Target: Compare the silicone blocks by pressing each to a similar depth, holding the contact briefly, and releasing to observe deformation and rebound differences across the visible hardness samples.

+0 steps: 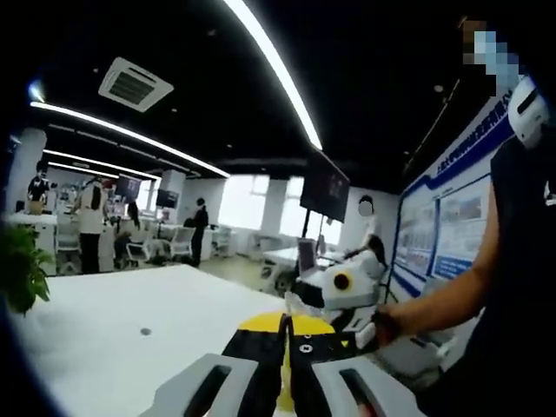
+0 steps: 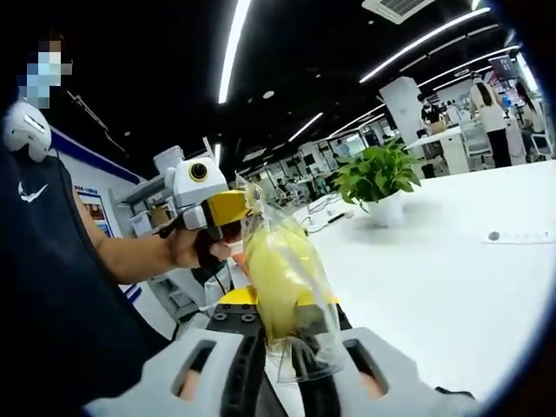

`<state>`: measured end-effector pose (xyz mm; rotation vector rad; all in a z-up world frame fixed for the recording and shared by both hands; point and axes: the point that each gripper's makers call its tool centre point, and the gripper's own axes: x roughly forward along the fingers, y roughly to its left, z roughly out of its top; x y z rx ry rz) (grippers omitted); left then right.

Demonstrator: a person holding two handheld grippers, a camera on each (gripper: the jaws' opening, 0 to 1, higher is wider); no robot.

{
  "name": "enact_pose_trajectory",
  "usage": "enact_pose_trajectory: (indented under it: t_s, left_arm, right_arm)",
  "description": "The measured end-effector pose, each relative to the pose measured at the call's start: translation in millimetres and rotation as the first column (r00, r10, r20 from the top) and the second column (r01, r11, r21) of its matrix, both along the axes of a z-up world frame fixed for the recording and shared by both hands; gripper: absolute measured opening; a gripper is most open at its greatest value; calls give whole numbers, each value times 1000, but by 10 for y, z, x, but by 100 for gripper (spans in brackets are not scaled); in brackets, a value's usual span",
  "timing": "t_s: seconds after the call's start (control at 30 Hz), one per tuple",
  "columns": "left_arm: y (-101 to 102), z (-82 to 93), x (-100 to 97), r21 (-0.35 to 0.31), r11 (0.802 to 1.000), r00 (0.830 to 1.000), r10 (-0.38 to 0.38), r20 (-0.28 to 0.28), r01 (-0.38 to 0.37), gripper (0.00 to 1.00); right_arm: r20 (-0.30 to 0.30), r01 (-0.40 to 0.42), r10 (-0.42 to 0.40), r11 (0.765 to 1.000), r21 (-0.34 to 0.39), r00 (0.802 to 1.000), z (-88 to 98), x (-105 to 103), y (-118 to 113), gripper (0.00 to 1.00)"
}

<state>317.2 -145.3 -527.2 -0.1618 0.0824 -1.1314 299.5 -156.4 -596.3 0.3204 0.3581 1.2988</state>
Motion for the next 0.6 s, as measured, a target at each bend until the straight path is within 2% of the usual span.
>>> enact_pose_trajectory:
  t_s: [0.13, 0.27, 0.43, 0.6]
  left_arm:
    - [27, 7, 6, -25, 1000, 999, 9, -40, -10, 0]
    - [42, 38, -18, -38, 999, 998, 12, -57, -14, 0]
    - [136, 178, -34, -80, 996, 999, 22, -42, -26, 0]
    - [166, 196, -52, -70, 997, 999, 35, -20, -36, 0]
  right_arm:
    - [-3, -4, 4, 1000, -6, 1000, 12, -11, 16, 6]
    - [-11, -4, 4, 1000, -3, 1000, 39, -19, 38, 6]
    - [22, -9, 10, 1000, -16, 1000, 177, -15, 107, 6]
    - [21, -15, 15, 1000, -1, 1000, 191, -36, 159, 7]
